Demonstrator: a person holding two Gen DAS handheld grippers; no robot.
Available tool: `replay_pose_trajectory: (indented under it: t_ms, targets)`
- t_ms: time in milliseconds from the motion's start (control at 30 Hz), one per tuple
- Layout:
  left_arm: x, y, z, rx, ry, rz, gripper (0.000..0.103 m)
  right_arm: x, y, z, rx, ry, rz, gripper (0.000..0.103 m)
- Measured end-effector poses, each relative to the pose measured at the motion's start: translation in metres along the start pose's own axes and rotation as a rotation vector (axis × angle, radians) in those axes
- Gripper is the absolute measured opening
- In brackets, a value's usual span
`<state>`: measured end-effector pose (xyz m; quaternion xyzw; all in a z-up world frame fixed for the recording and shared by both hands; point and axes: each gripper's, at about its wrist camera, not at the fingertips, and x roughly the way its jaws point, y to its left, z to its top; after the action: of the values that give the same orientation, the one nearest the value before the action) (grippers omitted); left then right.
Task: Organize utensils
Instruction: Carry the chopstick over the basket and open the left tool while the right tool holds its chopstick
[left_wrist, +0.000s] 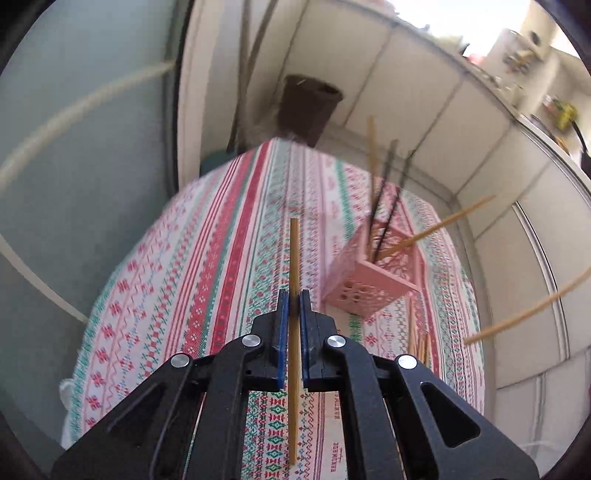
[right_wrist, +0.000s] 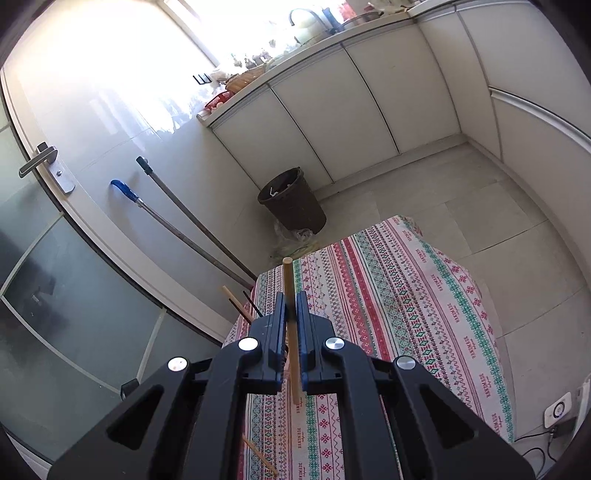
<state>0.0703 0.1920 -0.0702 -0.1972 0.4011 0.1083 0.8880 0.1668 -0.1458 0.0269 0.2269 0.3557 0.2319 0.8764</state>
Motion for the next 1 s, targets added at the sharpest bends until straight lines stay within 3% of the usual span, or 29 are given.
replay_pose_trajectory:
  t_ms: [167,433,533,767,833,900,1000]
  targets:
    - [-0.044,-0.025,0.01,0.085,-0.124,-0.026,0.005,-0.01,0.004,0.001,-0.007,-0.009,0.024,0.006]
    - [-0.083,-0.078,0.089,0.168,-0.325,-0.087,0.005,-0.025,0.002,0.01,0.01,-0.056,0.036,0.006]
    - [-0.07,-0.095,0.107,0.195,-0.339,-0.081,0.005,-0.019,-0.002,0.012,0.019,-0.05,0.024,0.006]
    - [-0.027,-0.103,0.124,0.167,-0.256,-0.076,0.006,-0.005,-0.008,0.017,0.037,-0.032,0.005,0.006]
    - [-0.02,-0.095,0.123,0.139,-0.231,-0.08,0.014,-0.002,-0.006,0.019,0.036,-0.028,0.008,0.006]
    - [-0.022,-0.081,0.122,0.075,-0.241,-0.112,0.036,0.0,-0.002,0.021,0.029,-0.029,0.01,0.006]
    - [-0.035,-0.06,0.118,-0.001,-0.296,-0.124,0.044,0.002,0.01,0.025,0.011,-0.037,0.021,0.006]
